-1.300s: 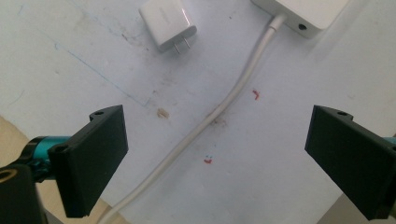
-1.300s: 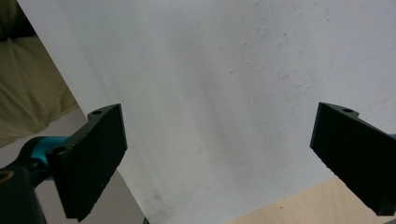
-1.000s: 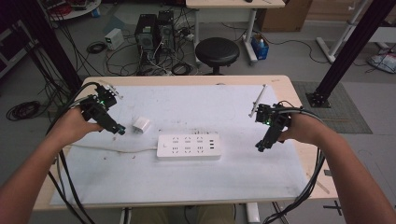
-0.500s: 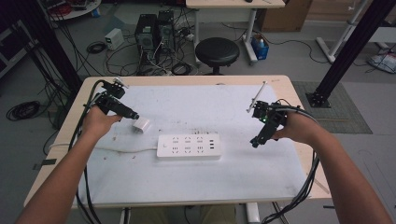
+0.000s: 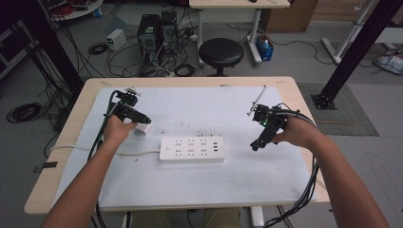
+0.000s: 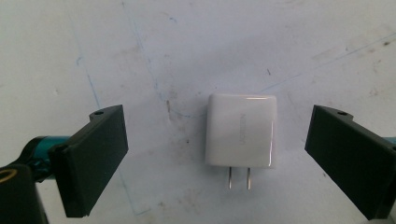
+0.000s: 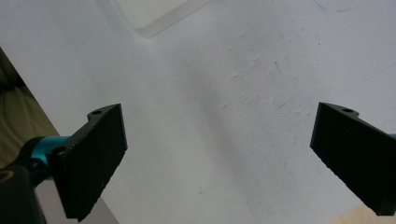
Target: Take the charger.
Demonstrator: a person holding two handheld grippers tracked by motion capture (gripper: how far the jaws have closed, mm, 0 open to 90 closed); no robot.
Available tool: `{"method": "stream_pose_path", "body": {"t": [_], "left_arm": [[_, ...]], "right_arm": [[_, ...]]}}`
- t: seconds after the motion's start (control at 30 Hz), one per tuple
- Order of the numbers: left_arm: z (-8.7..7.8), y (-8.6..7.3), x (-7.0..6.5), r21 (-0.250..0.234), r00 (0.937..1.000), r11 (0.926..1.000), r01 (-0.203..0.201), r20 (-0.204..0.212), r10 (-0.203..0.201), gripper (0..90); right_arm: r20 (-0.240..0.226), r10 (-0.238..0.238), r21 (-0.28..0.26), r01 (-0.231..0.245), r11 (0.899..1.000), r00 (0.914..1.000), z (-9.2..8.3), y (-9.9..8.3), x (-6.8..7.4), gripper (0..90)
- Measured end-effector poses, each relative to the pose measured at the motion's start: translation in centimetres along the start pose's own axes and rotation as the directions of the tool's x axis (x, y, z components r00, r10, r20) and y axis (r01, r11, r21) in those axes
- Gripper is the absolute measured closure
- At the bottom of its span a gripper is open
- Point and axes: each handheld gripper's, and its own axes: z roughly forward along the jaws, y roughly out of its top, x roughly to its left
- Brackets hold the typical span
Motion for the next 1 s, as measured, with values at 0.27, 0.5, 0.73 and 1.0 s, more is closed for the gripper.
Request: {"method": "stream_pose_path", "body": {"t": [0.27,0.5,0.73,1.0], "left_arm": [[2.5,-0.9,-1.1,0.021,0.9998,0.9998,0.004,-0.021,-0.004,5.8],[3.6,-1.6,-1.3,0.017,0.9999,0.9997,0.014,-0.009,-0.014,11.6],[3.5,-2.0,-0.8,0.0,0.9982,0.9998,0.019,0.057,-0.019,32.3],[3.1,-2.1,-1.1,-0.039,0.9985,0.9989,-0.025,0.047,0.027,42.4]], "right_arm": [[-0.008,0.002,-0.009,-0.002,1.0,1.0,0.3,0.0,-0.4,3.1],[-0.01,0.002,-0.009,-0.002,1.0,0.9999,0.2,-0.2,-0.5,3.1],[-0.019,0.011,-0.017,-0.012,1.0,0.9998,0.4,-0.5,-0.4,3.1],[-0.017,0.023,-0.018,-0.023,1.0,0.9996,0.5,-0.6,-0.4,3.1]]}}
